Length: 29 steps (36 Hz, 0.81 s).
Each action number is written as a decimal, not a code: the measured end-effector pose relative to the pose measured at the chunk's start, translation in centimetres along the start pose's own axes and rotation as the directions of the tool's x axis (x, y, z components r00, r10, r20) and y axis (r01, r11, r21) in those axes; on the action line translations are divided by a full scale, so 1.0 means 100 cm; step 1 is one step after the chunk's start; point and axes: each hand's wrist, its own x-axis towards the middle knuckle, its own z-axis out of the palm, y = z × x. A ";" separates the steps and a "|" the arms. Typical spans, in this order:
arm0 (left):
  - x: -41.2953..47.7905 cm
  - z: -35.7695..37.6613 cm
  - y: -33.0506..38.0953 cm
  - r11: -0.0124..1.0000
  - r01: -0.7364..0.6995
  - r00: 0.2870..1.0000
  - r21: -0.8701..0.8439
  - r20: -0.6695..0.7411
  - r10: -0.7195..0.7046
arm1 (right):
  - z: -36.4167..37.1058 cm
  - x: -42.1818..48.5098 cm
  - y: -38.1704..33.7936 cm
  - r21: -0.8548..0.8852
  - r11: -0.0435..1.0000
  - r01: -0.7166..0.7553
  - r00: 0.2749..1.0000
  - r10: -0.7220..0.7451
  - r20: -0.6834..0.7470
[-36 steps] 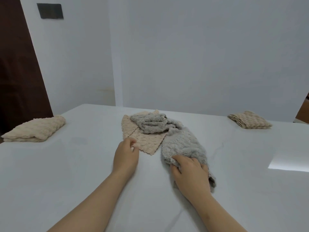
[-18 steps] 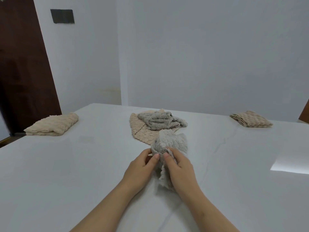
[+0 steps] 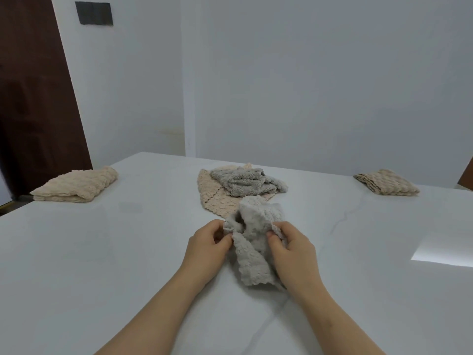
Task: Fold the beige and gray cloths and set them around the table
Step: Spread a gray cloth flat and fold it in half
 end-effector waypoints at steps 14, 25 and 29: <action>0.008 -0.035 -0.009 0.988 0.097 0.957 0.120 -0.284 -0.059 | -0.043 0.006 0.019 -0.324 0.906 -0.272 0.961 0.275 -0.038; 0.000 -0.029 -0.001 0.936 -0.125 0.969 0.328 -0.162 0.187 | -0.032 0.002 0.002 -0.720 0.682 0.128 0.983 0.011 0.185; -0.002 -0.018 -0.002 0.779 -0.277 0.960 0.562 0.199 0.198 | -0.019 -0.002 0.005 -0.628 0.749 0.213 0.934 0.033 0.357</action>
